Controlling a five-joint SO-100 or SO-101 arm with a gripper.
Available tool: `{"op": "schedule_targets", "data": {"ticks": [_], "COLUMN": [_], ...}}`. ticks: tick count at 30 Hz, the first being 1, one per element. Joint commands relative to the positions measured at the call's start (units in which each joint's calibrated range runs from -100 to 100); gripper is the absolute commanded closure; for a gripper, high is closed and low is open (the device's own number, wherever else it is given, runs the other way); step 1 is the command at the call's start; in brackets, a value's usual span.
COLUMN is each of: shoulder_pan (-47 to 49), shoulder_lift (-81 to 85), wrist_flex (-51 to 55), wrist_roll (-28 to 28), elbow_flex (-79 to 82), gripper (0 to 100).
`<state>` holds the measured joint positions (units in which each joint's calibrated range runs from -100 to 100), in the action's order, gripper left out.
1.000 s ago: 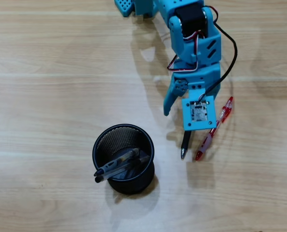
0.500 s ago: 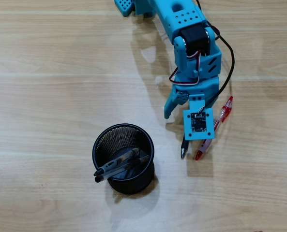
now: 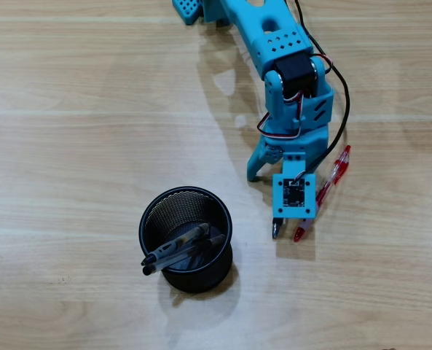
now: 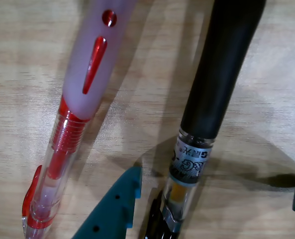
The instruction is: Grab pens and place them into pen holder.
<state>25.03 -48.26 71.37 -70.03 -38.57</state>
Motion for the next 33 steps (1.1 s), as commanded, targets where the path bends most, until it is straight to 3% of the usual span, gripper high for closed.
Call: {"op": "schedule_targets", "data": {"ticks": [1, 11, 24, 33], "shoulder_pan": [0.8, 0.8, 0.2, -1.7], "shoulder_lift": [-0.2, -0.1, 2.7, 19.1], "wrist_flex": [-0.6, -0.6, -0.6, 0.3], "wrist_roll": [-0.5, -0.5, -0.4, 0.0], "elbow_flex": [-1.0, -1.0, -3.8, -6.4], "gripper": [69, 98, 98, 98]}}
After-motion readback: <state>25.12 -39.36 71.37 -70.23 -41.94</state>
